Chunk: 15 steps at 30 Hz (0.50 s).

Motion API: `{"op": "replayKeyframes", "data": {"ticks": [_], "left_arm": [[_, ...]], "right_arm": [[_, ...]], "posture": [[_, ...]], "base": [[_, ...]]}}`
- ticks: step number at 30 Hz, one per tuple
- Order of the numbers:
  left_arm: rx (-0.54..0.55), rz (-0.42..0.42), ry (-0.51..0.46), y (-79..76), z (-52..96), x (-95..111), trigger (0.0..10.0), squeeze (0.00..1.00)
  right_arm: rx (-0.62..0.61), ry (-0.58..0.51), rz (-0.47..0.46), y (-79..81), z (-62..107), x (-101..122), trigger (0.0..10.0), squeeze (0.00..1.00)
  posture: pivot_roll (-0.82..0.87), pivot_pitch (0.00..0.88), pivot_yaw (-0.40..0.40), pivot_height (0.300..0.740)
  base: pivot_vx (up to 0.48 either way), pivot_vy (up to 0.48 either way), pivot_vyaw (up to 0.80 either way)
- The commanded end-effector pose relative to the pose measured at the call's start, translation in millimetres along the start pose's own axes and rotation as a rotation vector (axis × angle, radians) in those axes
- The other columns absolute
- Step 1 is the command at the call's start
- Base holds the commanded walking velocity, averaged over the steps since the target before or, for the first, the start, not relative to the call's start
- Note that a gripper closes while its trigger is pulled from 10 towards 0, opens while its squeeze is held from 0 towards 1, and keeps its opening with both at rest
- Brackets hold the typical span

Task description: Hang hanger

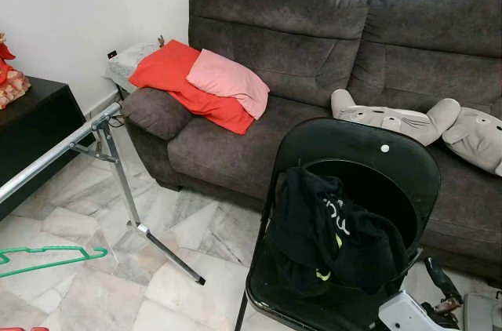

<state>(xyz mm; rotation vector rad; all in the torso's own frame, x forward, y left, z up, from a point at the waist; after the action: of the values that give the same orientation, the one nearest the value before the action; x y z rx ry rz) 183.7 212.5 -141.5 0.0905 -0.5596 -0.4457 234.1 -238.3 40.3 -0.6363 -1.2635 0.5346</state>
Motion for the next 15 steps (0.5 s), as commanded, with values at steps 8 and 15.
{"op": "replayKeyframes", "data": {"ticks": [8, 15], "left_arm": [[-0.009, -0.001, 0.025, -2.1, 0.7, -6, 10.0, 0.00], [-0.010, 0.000, 0.022, -2.4, 0.7, -6, 10.0, 0.00]], "right_arm": [[0.024, 0.014, 0.006, 4.9, -4.1, -3, 10.0, 0.00], [0.016, 0.002, 0.019, 1.1, -12.4, -3, 10.0, 0.00]], "posture": [[-0.03, 0.031, -0.019, 0.740], [-0.02, 0.027, -0.018, 0.740]], "base": [[0.000, 0.000, 0.00], [0.000, 0.000, 0.00]]}}
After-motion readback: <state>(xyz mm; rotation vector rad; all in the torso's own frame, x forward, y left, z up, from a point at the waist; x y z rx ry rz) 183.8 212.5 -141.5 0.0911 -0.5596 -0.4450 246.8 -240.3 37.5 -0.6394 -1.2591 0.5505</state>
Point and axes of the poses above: a point about 5 cm out from each wrist's last joint towards the gripper, its own z axis pointing back from the gripper into the wrist, its own x axis along the axis of the wrist's last joint, y = z × x, the point moved 6 cm from there along -z, pointing out of the wrist towards the gripper, and after that the axes turned 14 degrees about -z, right-handed, at the moved point
